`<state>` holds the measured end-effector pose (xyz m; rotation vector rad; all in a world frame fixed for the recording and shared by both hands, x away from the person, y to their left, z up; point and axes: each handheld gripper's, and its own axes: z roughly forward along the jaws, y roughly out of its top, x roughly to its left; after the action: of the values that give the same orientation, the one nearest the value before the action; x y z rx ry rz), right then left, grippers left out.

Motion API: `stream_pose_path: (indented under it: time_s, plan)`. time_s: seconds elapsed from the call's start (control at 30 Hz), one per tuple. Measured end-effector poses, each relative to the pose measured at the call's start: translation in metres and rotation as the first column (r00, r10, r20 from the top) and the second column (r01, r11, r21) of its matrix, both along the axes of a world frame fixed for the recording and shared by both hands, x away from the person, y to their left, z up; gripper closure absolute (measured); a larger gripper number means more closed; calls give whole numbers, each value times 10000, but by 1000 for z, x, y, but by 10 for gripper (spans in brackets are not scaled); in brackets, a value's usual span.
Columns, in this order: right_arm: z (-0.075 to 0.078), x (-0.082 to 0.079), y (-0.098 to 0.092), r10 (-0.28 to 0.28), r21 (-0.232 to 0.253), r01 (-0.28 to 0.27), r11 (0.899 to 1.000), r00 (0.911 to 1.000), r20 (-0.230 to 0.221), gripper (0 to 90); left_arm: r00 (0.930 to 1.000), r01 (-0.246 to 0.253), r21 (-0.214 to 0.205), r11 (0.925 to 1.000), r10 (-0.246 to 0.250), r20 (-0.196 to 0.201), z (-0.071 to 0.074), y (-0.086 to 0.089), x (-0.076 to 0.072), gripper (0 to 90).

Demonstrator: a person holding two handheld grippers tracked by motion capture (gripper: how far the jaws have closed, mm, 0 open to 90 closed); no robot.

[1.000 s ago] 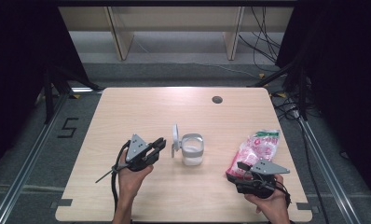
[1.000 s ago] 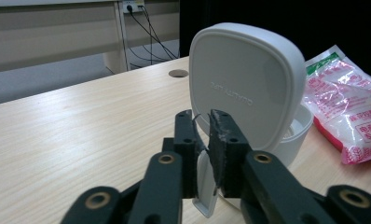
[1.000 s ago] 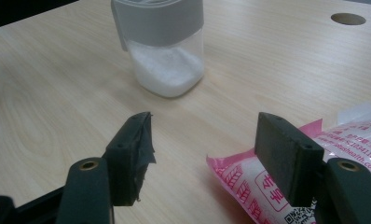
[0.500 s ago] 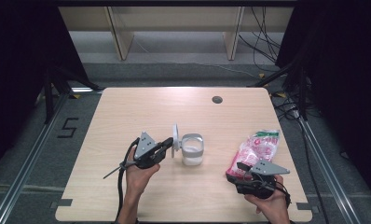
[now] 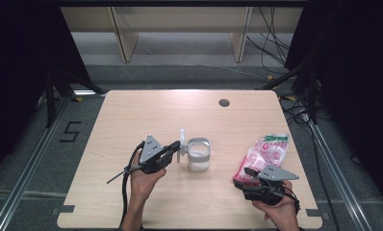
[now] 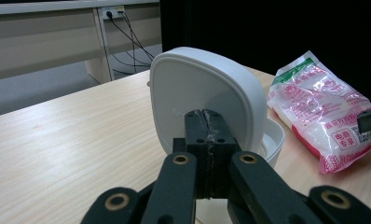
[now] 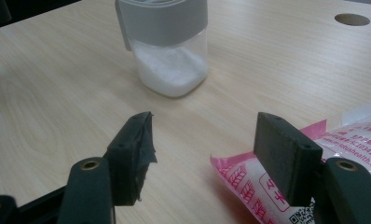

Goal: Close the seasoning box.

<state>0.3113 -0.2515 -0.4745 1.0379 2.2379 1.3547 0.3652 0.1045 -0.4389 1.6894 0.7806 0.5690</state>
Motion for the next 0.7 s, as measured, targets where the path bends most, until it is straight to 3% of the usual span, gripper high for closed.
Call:
stream_pose_path:
  time_s: [0.7]
  plan:
    - [0,-1,0,18,40,-18,10000,10000,-8,388,9996,260,94,9996,-261,84,4,-9,2,891]
